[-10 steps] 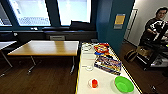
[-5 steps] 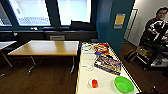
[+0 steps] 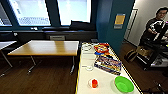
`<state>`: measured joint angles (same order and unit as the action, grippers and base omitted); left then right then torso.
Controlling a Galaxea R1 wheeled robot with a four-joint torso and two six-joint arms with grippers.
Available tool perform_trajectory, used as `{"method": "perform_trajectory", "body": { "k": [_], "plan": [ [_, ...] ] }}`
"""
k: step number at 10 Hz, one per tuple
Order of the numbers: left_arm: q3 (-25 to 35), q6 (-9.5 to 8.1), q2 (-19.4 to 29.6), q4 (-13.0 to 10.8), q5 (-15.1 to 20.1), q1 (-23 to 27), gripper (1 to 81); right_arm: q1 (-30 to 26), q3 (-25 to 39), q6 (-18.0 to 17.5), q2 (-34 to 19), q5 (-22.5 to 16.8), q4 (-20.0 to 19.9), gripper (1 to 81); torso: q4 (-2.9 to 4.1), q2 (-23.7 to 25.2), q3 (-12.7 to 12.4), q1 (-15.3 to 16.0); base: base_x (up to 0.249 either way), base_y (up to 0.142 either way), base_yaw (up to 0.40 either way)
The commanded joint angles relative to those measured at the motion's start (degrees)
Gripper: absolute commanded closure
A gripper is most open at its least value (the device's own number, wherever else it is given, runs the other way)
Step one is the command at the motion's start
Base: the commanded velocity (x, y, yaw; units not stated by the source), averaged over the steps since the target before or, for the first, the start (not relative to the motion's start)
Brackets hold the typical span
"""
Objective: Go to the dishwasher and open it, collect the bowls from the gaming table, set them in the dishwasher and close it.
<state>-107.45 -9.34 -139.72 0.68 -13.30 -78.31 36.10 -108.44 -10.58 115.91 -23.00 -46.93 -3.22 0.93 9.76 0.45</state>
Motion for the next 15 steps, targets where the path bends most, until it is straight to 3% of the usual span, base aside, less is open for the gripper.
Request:
{"method": "perform_trajectory", "body": {
  "k": [1,3,6,9,13,15],
  "plan": [
    [0.75,-0.24,1.72,-0.07,2.58,3.21,1.0,-8.18,-3.17,0.3,-2.76,-1.69,-1.67,1.0,0.0,0.0,0.0,0.0,0.0,0.0,0.0],
    [0.66,-0.24,1.54,-0.07,2.67,3.21,1.0,-8.27,-6.16,0.65,-2.06,4.02,-1.67,1.0,0.02,0.0,0.0,0.0,0.0,0.0,0.0],
    [-1.09,-0.25,0.67,0.37,2.75,3.21,1.0,-10.9,-9.85,0.57,0.22,3.23,-1.75,1.0,0.0,0.0,0.0,0.0,0.0,0.0,0.0],
    [-2.59,-0.24,0.13,0.81,2.84,3.21,1.0,-13.37,-9.68,0.39,3.29,3.14,-1.85,1.0,0.02,0.0,0.0,0.0,0.0,0.0,0.0],
    [-4.0,-0.25,-0.92,0.81,2.84,3.21,1.0,-12.48,-10.37,-0.14,7.17,3.84,-1.76,1.0,0.02,-0.02,0.04,0.0,0.0,0.0,0.0],
    [-4.09,-0.25,-1.01,0.81,2.84,3.21,1.0,-12.84,-14.24,-0.15,8.05,3.32,-1.85,1.0,0.02,-0.02,0.06,0.0,0.0,0.0,0.0]
  ]
}}
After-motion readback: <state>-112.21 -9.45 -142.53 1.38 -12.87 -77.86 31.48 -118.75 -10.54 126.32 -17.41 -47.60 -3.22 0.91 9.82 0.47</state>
